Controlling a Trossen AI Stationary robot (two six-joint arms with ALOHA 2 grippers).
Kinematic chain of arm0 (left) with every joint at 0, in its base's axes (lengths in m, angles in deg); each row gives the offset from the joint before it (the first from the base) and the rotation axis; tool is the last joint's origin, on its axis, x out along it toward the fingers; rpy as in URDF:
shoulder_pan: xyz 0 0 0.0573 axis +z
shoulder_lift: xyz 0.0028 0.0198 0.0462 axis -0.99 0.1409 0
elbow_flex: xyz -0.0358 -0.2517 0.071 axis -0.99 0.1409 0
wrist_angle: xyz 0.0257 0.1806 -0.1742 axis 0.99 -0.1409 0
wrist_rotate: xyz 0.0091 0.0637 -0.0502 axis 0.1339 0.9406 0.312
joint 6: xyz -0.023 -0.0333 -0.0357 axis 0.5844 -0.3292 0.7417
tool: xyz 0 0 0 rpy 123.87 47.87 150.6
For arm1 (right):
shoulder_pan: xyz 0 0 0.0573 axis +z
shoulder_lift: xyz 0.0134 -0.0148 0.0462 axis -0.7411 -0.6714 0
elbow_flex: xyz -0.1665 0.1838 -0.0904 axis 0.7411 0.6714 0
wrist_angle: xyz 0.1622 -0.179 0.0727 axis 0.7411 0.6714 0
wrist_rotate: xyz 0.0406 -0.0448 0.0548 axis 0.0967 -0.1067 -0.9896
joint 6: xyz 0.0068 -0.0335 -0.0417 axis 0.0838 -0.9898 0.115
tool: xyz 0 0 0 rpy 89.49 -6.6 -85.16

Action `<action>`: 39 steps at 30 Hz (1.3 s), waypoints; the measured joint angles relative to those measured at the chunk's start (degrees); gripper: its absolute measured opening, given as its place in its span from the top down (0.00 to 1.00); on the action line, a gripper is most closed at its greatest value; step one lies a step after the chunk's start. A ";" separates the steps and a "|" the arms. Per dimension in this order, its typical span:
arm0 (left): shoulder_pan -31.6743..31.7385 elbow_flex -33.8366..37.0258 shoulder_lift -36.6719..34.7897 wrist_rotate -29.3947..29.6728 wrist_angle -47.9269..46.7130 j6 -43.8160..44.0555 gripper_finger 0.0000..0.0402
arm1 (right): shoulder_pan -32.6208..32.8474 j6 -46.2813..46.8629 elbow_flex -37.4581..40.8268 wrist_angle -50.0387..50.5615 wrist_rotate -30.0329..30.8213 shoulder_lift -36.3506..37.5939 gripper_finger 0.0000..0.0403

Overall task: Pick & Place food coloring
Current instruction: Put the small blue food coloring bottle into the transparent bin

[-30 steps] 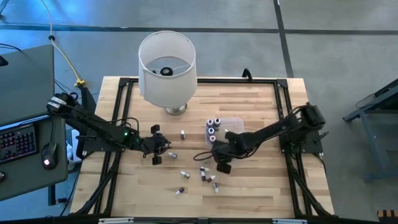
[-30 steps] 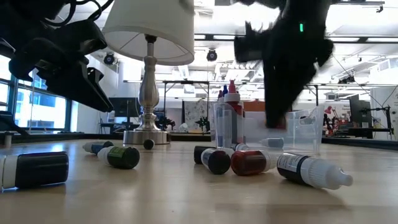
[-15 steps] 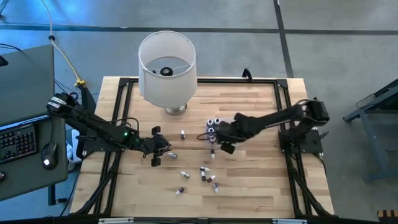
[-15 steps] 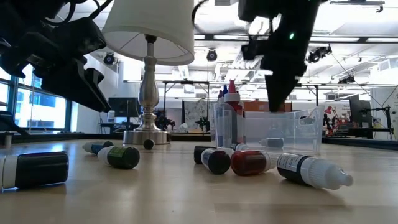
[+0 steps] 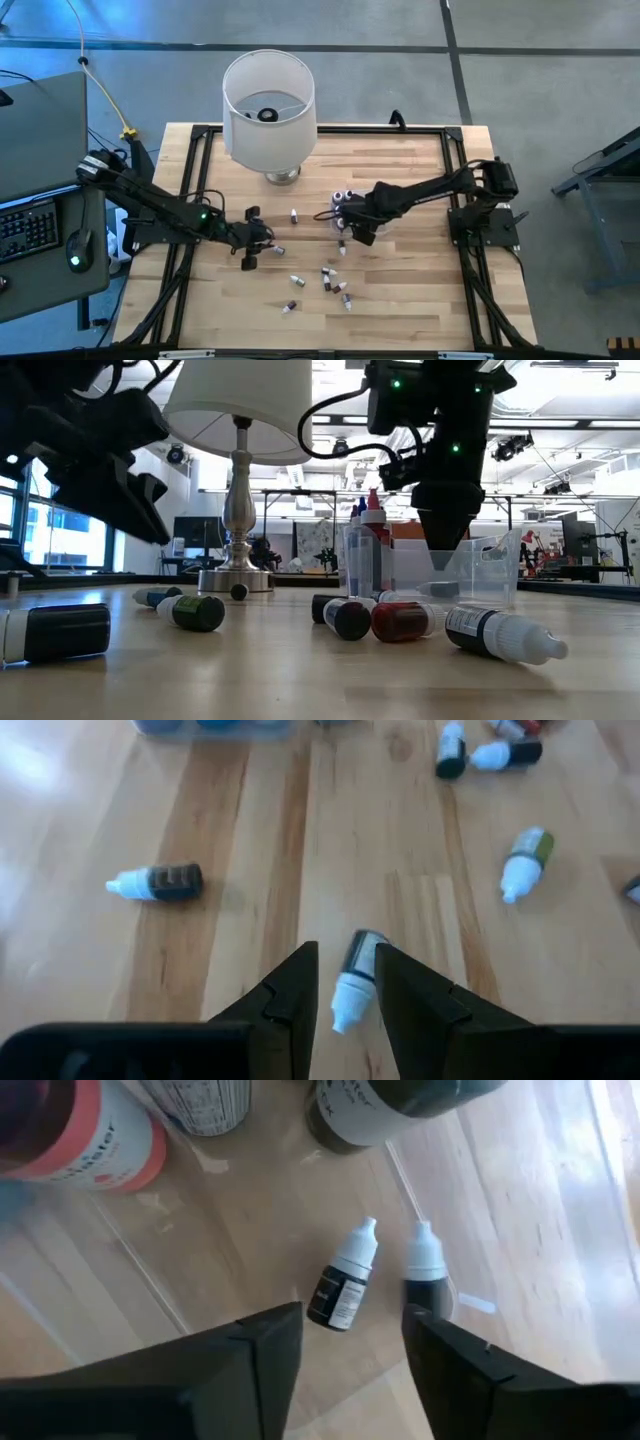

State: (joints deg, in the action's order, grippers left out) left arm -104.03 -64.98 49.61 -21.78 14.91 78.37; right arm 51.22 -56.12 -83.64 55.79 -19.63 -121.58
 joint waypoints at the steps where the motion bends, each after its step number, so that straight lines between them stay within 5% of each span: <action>1: 0.00 0.00 0.58 -0.04 -0.18 0.00 0.75 | 0.00 -0.06 0.00 -0.08 -0.10 0.00 0.58; 9: -0.02 0.02 4.35 -3.36 3.37 -1.33 0.64 | 0.63 2.66 -5.20 2.63 -8.73 0.00 0.55; 15: 0.00 0.02 8.26 -3.36 6.59 -4.71 0.52 | 4.02 2.73 -13.44 8.34 -8.08 0.02 0.56; 20: 0.00 0.02 12.82 -4.06 7.49 -4.52 0.52 | 8.82 0.50 -19.51 13.31 -7.61 0.17 0.56; 23: 0.00 0.06 15.47 -4.10 9.09 -4.50 0.54 | 12.50 -3.09 -19.50 12.46 -2.43 1.75 0.56; 29: 0.00 -0.07 17.17 -4.74 11.52 -4.46 0.66 | 17.99 1.63 -10.54 4.48 2.21 8.78 0.56; 39: 0.00 -4.27 17.36 -4.56 12.53 -4.50 0.89 | 24.19 5.28 18.15 -30.64 8.07 25.35 0.56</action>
State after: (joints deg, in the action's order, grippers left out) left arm -104.03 -69.25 66.97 -26.34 27.45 73.87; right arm 75.41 -50.83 -65.49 25.15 -11.56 -96.23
